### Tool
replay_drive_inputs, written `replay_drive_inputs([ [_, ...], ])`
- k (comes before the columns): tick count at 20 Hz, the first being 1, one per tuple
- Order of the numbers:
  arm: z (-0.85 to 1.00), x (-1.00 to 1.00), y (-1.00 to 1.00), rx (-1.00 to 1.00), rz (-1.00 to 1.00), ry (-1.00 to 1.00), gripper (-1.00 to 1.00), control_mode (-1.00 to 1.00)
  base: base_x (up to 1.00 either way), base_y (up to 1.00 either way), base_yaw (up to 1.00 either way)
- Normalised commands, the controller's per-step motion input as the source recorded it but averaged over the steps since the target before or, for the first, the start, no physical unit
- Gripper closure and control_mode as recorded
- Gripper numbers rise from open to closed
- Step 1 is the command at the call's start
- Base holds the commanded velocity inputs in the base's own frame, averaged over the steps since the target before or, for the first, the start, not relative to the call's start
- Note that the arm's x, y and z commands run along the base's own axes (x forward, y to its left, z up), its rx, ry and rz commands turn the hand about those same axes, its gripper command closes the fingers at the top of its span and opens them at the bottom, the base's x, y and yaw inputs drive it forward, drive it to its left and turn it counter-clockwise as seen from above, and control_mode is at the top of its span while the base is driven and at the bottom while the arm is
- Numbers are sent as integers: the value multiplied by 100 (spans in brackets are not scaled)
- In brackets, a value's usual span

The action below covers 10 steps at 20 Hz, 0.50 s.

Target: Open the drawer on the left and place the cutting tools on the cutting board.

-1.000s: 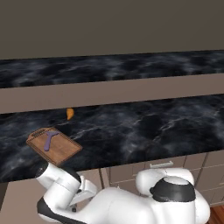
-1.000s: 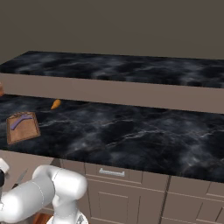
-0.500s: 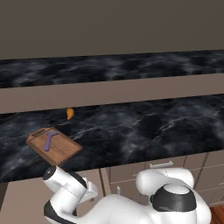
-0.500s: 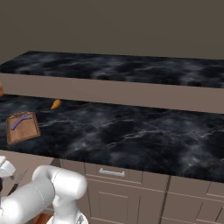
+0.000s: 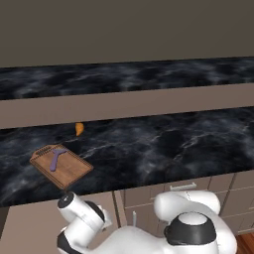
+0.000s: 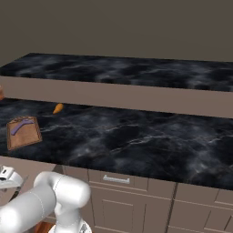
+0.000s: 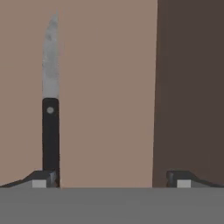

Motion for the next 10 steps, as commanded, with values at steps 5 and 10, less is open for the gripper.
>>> replay_drive_inputs([
  [5,-28,11,26,5,4,0,-100,-100,0,0,0],
  [10,-23,17,28,5,2,1,-100,-100,0,0,0],
])
